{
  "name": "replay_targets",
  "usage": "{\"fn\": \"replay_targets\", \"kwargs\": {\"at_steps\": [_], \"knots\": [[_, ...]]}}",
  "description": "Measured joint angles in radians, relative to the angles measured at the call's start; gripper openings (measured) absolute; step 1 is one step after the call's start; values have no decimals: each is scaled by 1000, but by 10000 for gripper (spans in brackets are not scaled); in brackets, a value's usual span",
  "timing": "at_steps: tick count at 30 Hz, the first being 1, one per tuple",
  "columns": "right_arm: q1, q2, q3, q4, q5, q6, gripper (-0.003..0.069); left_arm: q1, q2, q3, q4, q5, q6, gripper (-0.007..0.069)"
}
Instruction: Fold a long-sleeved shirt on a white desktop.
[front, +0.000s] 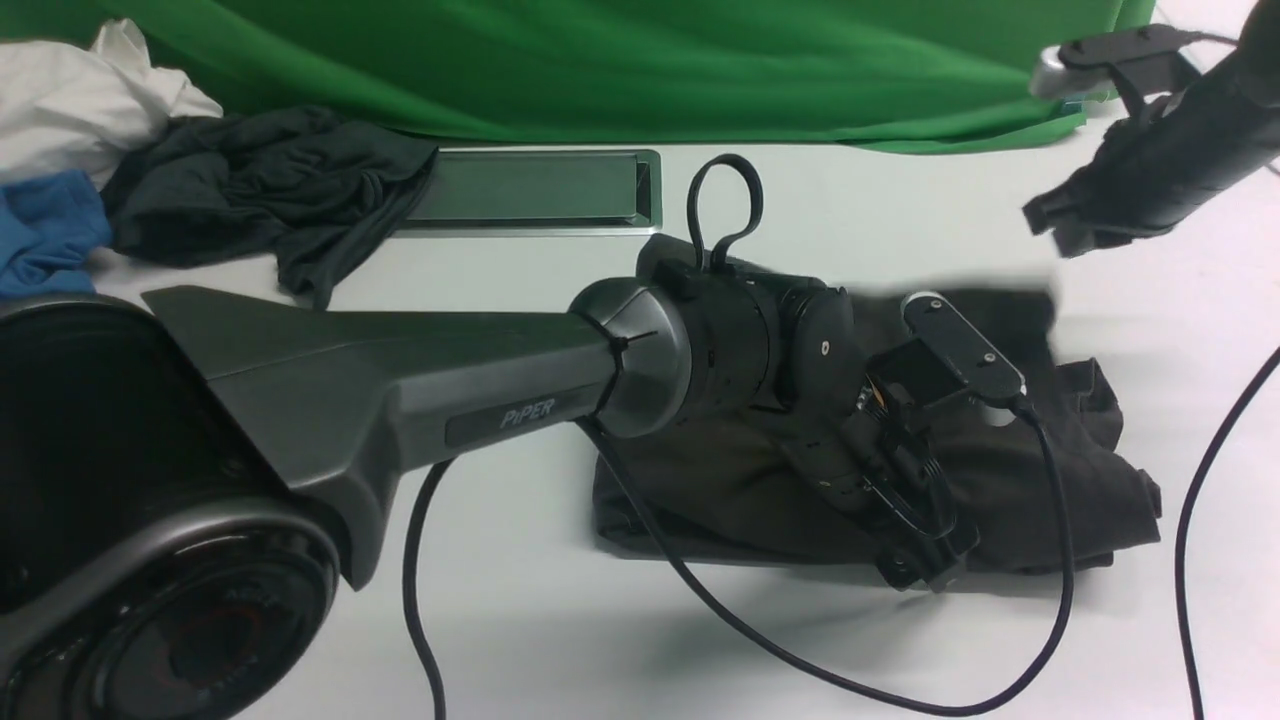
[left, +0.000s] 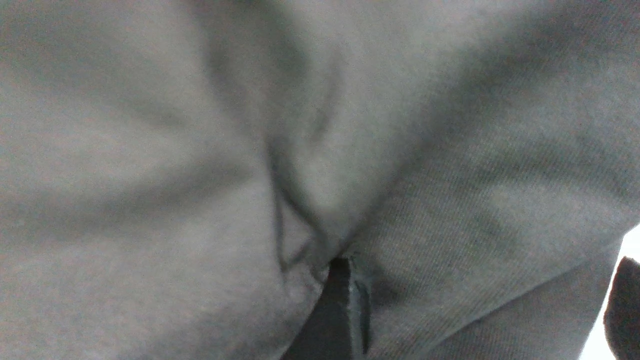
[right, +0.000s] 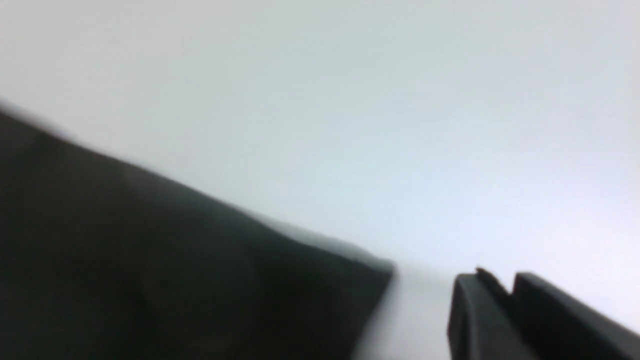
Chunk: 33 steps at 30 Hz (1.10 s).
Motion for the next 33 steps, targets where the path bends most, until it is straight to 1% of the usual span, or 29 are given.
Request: {"fn": "replay_targets", "kwargs": {"at_steps": [1,4,5,8,10,12,13,14,15,17,18,19,20,21,22,23,25,27,28,30,33], "knots": [[-1,0,0,-6,-2,8,111,0,0,0,0,0,0,654],[-4,-17,0,-89,-5,85,197,0,-22,0,-1,35,0,650],[-4,-30,0,-100,-3,105,220,0,-34,1,-2,47,-1,649],[-1,-100,0,-98,9,142,256,0,-96,4,-2,67,-23,646],[7,-143,0,-81,26,151,263,1,-139,4,8,73,-53,644],[32,-232,9,-34,65,154,261,23,-245,4,57,105,-161,634],[35,-239,9,-30,66,154,261,26,-254,4,57,108,-171,633],[42,-260,22,-19,66,154,255,41,-278,4,80,120,-215,631],[63,-309,58,0,66,154,233,75,-340,4,125,157,-294,617],[100,-376,128,18,66,146,183,139,-398,4,171,205,-372,587],[126,-412,199,31,63,144,123,200,-426,4,182,237,-403,559],[149,-439,256,43,59,139,81,239,-442,4,179,264,-419,534],[168,-456,293,53,48,136,63,277,-450,8,167,282,-421,496],[192,-474,369,63,29,130,39,335,-457,19,127,301,-412,451],[210,-483,421,67,8,128,30,363,-457,32,91,309,-400,409],[235,-489,486,70,-32,128,22,415,-458,61,42,315,-369,341],[257,-480,614,74,-100,142,18,478,-454,120,-59,312,-320,230],[261,-446,725,70,-174,164,16,531,-447,202,-133,286,-265,102],[254,-426,768,69,-196,175,16,548,-446,236,-154,272,-245,63],[239,-400,820,71,-225,187,16,569,-443,282,-173,246,-225,29],[221,-400,829,83,-247,208,16,583,-441,329,-184,218,-215,15]]}}
